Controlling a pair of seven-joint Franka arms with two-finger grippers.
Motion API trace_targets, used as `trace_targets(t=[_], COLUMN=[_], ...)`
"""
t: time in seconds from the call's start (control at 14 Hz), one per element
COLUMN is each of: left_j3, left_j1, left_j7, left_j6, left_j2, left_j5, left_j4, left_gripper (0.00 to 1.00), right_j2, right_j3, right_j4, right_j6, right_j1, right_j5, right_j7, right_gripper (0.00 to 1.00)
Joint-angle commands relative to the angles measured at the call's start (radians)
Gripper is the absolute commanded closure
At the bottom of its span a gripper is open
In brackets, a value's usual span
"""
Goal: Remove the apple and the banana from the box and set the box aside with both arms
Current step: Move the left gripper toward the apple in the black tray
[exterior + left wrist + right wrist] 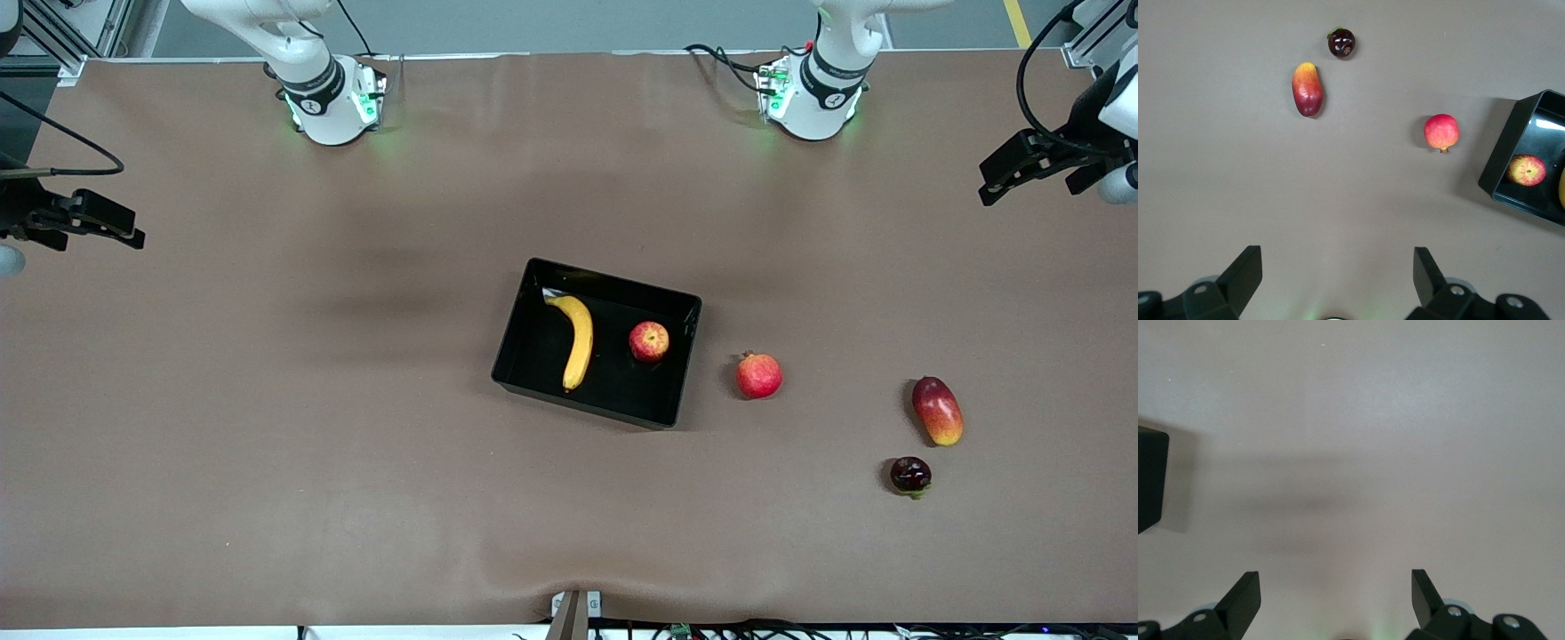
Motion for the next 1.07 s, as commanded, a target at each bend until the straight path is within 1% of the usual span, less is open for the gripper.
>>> trace_targets(t=[0.0,0.14,0.29,0.5,0.64,0.79,1.0], left_j3=[-0.003,-0.003,-0.006,-0.062,-0.105,-0.141,-0.141], left_j1=[0.001,0.001,-0.002,-0.049,-0.084,-0.141,-0.256], left_j7=[0.012,0.011,0.011,-0.052,-0.183,-0.358,-0.555], left_j6=[-0.007,-0.007,-0.007,0.008,0.048,0.103,0.194], left_j2=[0.028,0.038,0.067,0.134,0.188,0.247,0.335], left_j5=[-0.017,-0.011,-0.015,-0.029,-0.029,-0.027,-0.024], left_j4=[0.039,0.043,0.043,0.028,0.028,0.028,0.014], left_gripper=[0.00,0.00,0.00,0.00,0.00,0.00,0.00], right_j2=[-0.015,-0.015,-0.015,-0.015,-0.015,-0.015,-0.015], right_j3=[0.000,0.000,0.000,0.000,0.000,0.000,0.000], right_j4=[-0.003,-0.003,-0.003,-0.003,-0.003,-0.003,-0.003], right_j6=[-0.011,-0.011,-0.013,-0.013,-0.011,-0.011,-0.013], right_j1=[0.002,0.002,0.000,0.000,0.000,-0.001,-0.001], right_j5=[-0.001,-0.001,-0.001,-0.001,-0.001,-0.001,-0.001], right_j7=[0.018,0.018,0.018,0.018,0.018,0.018,0.018], right_gripper=[0.00,0.00,0.00,0.00,0.00,0.00,0.00])
